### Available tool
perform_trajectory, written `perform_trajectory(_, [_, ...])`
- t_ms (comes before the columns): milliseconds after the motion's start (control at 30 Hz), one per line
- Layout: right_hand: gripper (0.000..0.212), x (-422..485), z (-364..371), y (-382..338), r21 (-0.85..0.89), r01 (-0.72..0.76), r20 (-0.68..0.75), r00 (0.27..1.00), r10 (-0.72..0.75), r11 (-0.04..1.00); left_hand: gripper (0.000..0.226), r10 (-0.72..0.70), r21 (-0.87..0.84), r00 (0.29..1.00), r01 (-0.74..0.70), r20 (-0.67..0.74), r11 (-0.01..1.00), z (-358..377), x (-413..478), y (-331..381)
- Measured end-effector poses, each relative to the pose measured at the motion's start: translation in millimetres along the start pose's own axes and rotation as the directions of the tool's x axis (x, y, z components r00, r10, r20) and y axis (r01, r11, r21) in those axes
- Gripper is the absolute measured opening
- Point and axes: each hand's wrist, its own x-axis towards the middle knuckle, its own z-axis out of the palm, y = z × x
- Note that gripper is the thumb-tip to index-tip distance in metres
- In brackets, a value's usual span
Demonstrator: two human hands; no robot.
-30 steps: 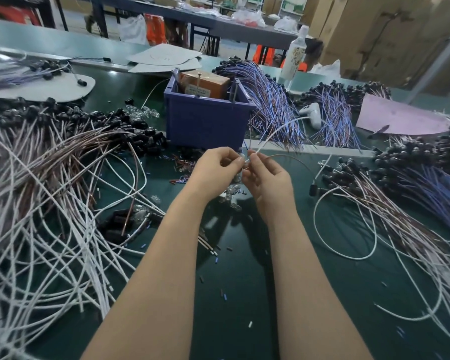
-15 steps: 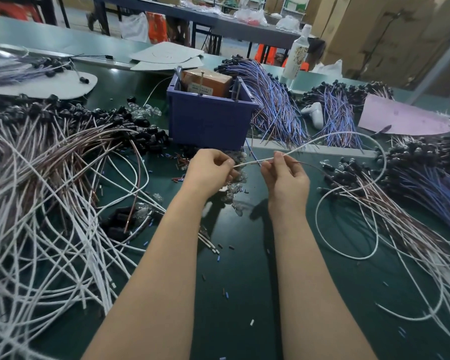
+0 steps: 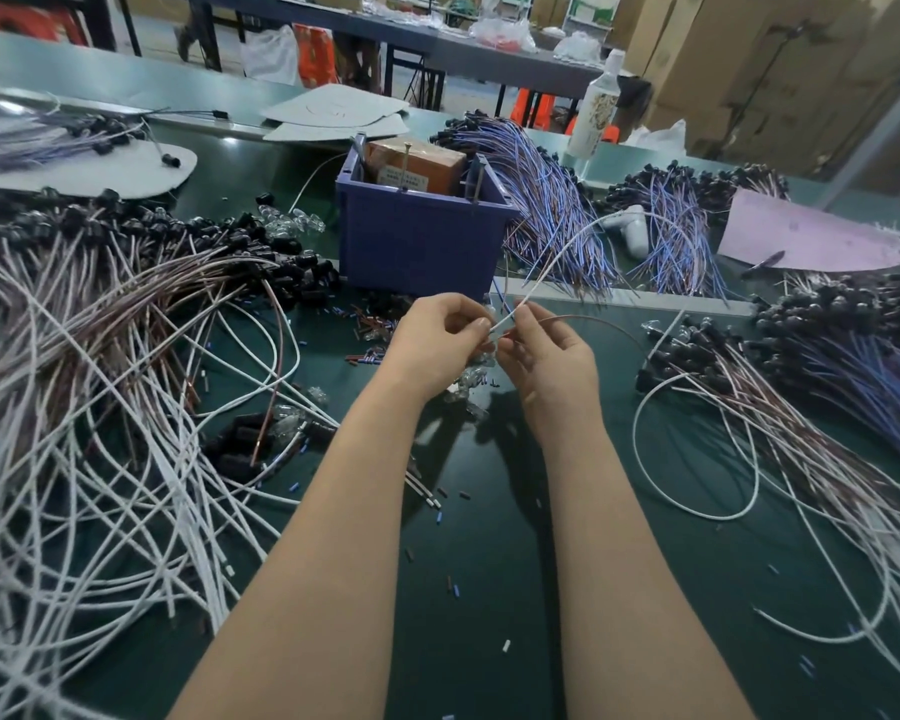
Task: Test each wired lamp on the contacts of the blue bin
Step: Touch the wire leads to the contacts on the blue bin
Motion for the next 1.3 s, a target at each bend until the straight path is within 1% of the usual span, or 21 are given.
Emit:
perform_trajectory(67, [0.008, 0, 0, -1, -0.034, -0.014, 0.03, 0.999, 0.015, 0.999, 0.009, 0.008, 0.035, 0.999, -0.009, 0.031, 0.999, 1, -1, 1])
perform_trajectory(167, [0.012, 0, -1, -1, -0.081, 0.016, 0.016, 1.0, -0.015, 0.997, 0.009, 0.013, 0.027, 0.999, -0.014, 0.043, 1.0, 1, -2, 2])
perform_trajectory(333, [0.013, 0, 1, 1, 0.015, 0.061, -0.008, 0.998, -0.061, 0.998, 0.011, 0.01, -0.049, 1.0, -0.009, 0.009, 0.999, 1, -3, 6])
perform_trajectory(433, [0.013, 2, -4, -1, 0.08, 0.088, -0.057, 0.995, -0.083, 0.993, 0.012, -0.021, -0.056, 0.999, 0.019, -0.036, 0.998, -2, -3, 6])
perform_trajectory(533, [0.014, 2, -6, -2, 0.092, 0.112, -0.077, 0.991, -0.105, 0.99, 0.014, -0.061, -0.07, 0.992, 0.053, -0.109, 0.996, -3, -2, 5])
perform_trajectory(567, [0.014, 2, -5, -2, 0.083, 0.116, -0.077, 0.991, -0.11, 0.99, 0.014, -0.066, -0.071, 0.991, 0.058, -0.114, 0.996, -2, -2, 6])
perform_trajectory(600, [0.014, 2, -5, -1, 0.074, 0.121, -0.077, 0.99, -0.115, 0.99, 0.016, -0.061, -0.062, 0.993, 0.055, -0.097, 0.997, -1, -2, 6])
perform_trajectory(667, [0.013, 2, -3, 0, 0.069, 0.127, -0.07, 0.99, -0.123, 0.989, 0.025, -0.043, -0.025, 0.999, 0.043, 0.002, 0.999, 0, -4, 8])
perform_trajectory(733, [0.013, 2, -3, 0, 0.068, 0.132, -0.062, 0.99, -0.127, 0.989, 0.02, -0.027, 0.025, 0.994, 0.024, 0.106, 0.999, 1, -7, 9])
perform_trajectory(767, [0.013, 3, -3, 0, 0.07, 0.131, -0.064, 0.99, -0.127, 0.989, 0.018, -0.018, 0.049, 0.992, 0.012, 0.128, 0.999, 2, -7, 9])
perform_trajectory(833, [0.013, 3, -3, 0, 0.104, 0.129, -0.082, 0.989, -0.12, 0.986, 0.019, -0.013, 0.072, 0.992, 0.004, 0.128, 0.997, 1, -6, 10])
perform_trajectory(933, [0.015, 5, -4, 0, 0.196, 0.132, -0.142, 0.984, -0.105, 0.972, 0.021, -0.028, 0.044, 0.998, 0.026, 0.056, 0.999, -1, -6, 10])
perform_trajectory(1067, [0.017, 5, -1, 1, 0.26, 0.142, -0.215, 0.973, -0.086, 0.955, 0.02, -0.063, 0.029, 0.998, 0.063, -0.009, 0.998, 2, -6, 12])
perform_trajectory(1100, [0.018, 5, -2, 0, 0.277, 0.147, -0.244, 0.967, -0.079, 0.949, 0.021, -0.081, 0.007, 0.995, 0.082, -0.056, 0.997, 1, -5, 12])
perform_trajectory(1167, [0.02, 6, -9, -5, 0.308, 0.168, -0.309, 0.949, -0.068, 0.937, 0.021, -0.145, -0.058, 0.961, 0.135, -0.234, 0.989, -8, -2, 9])
perform_trajectory(1200, [0.02, 7, -12, -7, 0.319, 0.172, -0.332, 0.941, -0.061, 0.932, 0.019, -0.166, -0.075, 0.924, 0.149, -0.344, 0.986, -13, -1, 8])
perform_trajectory(1233, [0.02, 7, -14, -9, 0.333, 0.166, -0.338, 0.94, -0.048, 0.928, 0.015, -0.167, -0.06, 0.883, 0.157, -0.439, 0.986, -18, 0, 5])
perform_trajectory(1267, [0.019, 6, -14, -9, 0.353, 0.15, -0.325, 0.945, -0.03, 0.924, 0.01, -0.157, -0.013, 0.85, 0.175, -0.502, 0.985, -20, -1, 4])
perform_trajectory(1300, [0.018, 5, -12, -9, 0.375, 0.127, -0.298, 0.954, -0.01, 0.919, 0.013, -0.135, 0.067, 0.838, 0.2, -0.529, 0.977, -19, -1, 4])
